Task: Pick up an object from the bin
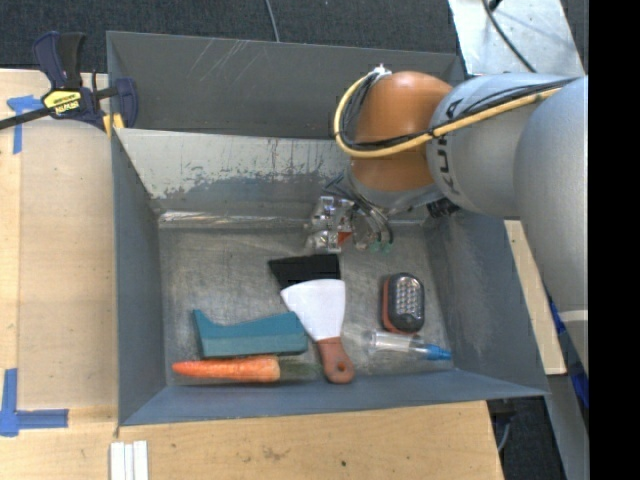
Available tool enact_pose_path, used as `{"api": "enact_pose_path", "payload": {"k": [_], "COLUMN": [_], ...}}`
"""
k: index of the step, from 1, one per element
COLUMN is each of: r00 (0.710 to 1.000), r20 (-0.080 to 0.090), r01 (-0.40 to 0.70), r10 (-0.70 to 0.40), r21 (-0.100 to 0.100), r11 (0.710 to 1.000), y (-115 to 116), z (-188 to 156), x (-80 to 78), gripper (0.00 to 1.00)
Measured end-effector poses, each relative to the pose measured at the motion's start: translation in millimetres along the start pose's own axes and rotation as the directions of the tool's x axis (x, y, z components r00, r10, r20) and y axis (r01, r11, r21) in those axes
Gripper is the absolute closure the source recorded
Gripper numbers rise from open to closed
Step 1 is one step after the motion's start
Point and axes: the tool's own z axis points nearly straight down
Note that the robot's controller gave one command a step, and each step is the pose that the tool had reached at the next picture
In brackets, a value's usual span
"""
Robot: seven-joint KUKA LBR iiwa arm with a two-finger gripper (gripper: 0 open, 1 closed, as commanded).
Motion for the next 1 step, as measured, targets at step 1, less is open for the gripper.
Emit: {"api": "enact_pose_path", "payload": {"k": [1], "r00": [1.0], "r20": [0.0], "r01": [0.0], "r10": [0.0], "r21": [0.0], "r11": [1.0], "y": [0.0], "z": [0.0], "x": [0.0], "gripper": [1.0]}}
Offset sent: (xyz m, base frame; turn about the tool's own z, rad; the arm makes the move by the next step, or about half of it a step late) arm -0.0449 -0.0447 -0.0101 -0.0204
